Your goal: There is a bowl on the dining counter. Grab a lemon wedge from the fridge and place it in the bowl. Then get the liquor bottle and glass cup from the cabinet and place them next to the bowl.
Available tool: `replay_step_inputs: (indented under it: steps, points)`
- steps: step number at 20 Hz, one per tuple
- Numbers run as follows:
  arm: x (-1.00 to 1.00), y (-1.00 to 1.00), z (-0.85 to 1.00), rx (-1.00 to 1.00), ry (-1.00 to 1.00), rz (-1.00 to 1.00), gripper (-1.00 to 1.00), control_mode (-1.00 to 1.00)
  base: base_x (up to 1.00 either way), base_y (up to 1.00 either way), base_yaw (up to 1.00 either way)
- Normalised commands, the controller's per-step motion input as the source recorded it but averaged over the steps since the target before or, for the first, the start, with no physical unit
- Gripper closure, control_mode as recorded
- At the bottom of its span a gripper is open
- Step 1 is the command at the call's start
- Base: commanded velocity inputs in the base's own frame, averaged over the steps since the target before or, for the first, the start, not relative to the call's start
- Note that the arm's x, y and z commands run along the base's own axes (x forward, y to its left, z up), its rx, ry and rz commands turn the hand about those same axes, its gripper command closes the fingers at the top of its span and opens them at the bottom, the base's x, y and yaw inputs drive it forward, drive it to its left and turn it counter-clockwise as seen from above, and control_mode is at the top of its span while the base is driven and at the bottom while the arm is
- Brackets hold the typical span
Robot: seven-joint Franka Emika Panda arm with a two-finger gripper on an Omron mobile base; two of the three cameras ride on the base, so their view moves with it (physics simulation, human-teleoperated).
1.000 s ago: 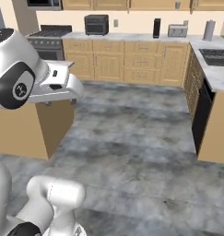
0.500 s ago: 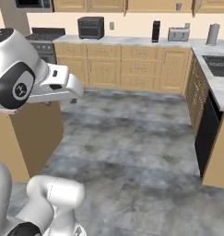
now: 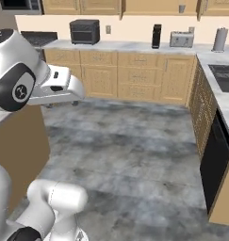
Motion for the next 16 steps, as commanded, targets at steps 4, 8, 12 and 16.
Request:
replay_step_inputs:
  steps: [4, 8, 12, 16]
  points:
    - [0.0, 0.0, 0.0, 0.0, 0.0, 0.0, -1.0, 1.0, 1.0, -0.48, 0.0]
    - [0.0, 0.0, 0.0, 0.0, 0.0, 0.0, -1.0, 1.0, 1.0, -0.54, 0.0]
    - [0.0, 0.0, 0.0, 0.0, 0.0, 0.0, -1.0, 1.0, 1.0, -0.44, 0.0]
    - [0.0, 0.0, 0.0, 0.0, 0.0, 0.0, -1.0, 1.0, 1.0, -0.15, 0.0]
